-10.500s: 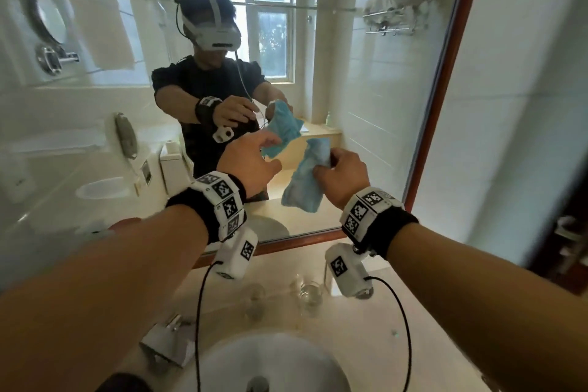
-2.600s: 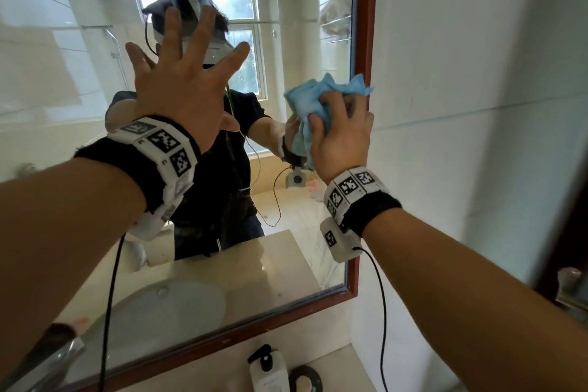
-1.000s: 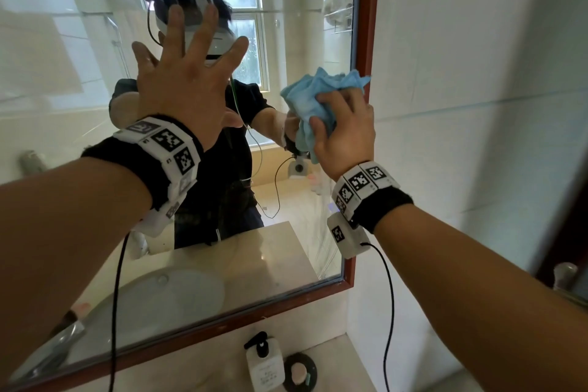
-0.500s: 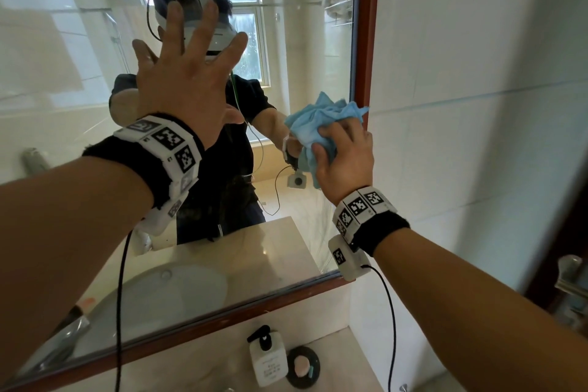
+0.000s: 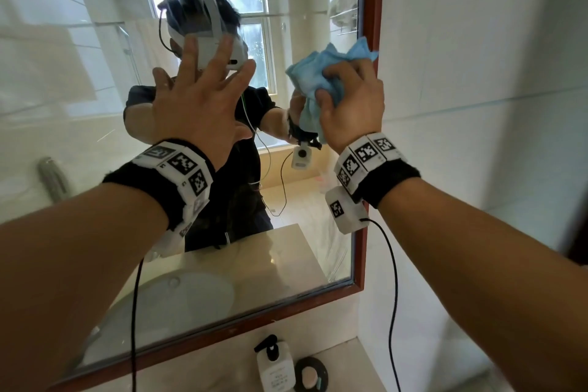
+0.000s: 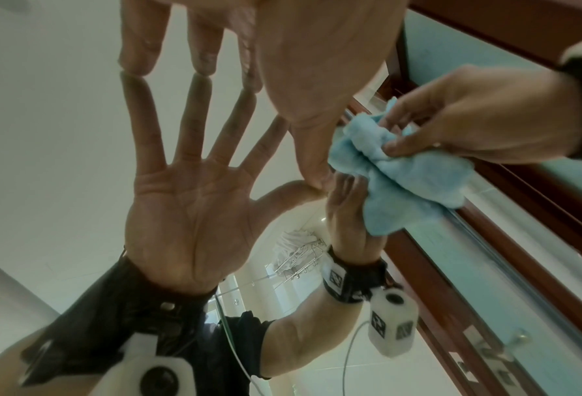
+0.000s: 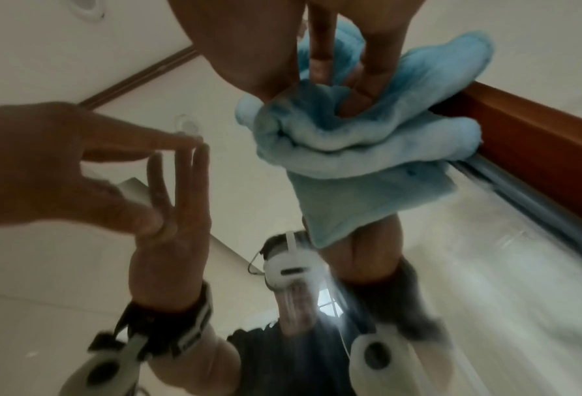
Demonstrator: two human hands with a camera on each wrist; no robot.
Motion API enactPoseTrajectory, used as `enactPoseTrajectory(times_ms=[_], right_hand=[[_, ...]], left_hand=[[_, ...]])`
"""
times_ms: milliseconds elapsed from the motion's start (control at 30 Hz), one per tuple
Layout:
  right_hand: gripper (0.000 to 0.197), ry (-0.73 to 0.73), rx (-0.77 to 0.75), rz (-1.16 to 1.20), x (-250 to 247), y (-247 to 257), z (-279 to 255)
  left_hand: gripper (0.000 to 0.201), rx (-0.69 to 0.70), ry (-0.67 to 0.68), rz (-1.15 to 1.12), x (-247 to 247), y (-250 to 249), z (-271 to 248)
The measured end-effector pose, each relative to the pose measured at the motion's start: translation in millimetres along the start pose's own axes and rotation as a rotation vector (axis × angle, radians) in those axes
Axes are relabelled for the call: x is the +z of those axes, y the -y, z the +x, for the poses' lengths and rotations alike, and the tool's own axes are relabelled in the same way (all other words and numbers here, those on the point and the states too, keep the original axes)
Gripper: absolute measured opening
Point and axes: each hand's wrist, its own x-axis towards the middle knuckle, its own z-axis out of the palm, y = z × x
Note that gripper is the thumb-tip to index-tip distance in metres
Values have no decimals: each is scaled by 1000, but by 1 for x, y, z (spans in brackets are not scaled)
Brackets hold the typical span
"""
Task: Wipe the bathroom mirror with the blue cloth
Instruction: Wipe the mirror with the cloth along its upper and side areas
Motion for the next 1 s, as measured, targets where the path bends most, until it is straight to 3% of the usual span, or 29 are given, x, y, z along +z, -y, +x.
enactPoseTrajectory(times_ms=[333, 733, 1000], right_hand=[[18, -24, -9, 22, 7, -12, -15], [15, 61, 51, -30, 23, -56, -114], [16, 73, 85, -25, 28, -67, -140]], left_hand=[[107, 29, 26, -6, 11, -3, -11], [105, 32, 30, -14, 16, -8, -16], [101, 43, 20, -16, 17, -11, -20]])
